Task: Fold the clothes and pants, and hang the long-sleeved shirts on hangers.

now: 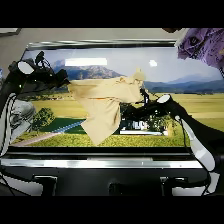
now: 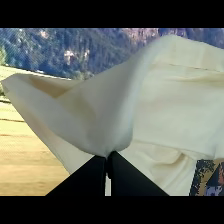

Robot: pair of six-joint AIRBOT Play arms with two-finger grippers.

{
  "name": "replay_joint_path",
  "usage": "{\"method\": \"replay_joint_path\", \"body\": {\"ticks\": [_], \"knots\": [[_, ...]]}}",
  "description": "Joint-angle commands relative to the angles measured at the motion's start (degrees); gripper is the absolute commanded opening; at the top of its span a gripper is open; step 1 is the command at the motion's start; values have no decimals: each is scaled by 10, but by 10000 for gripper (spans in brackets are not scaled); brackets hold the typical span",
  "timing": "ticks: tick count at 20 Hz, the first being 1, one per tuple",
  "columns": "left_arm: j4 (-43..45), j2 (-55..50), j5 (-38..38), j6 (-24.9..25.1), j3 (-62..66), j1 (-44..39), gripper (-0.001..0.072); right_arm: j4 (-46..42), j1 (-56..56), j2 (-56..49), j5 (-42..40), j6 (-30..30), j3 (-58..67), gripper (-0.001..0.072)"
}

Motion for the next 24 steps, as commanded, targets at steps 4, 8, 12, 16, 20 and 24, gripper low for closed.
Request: {"method": "replay_joint_path", "body": {"ticks": [4,8,12,16,20,24], "knots": [[0,0,-2,0,1,1,14,61,32,-32,-33,-9,-7,424],[0,0,-2,0,1,1,14,56,54,-51,-29,0,-7,422],[0,0,-2,0,1,1,15,57,55,-55,-70,7,-6,198],[0,6,-4,0,11,3,14,31,50,-38,-59,10,32,27],[0,39,-4,14,109,31,14,-88,-24,51,-2,75,146,27],[0,112,4,27,247,78,14,-102,-114,174,54,111,340,27]]}}
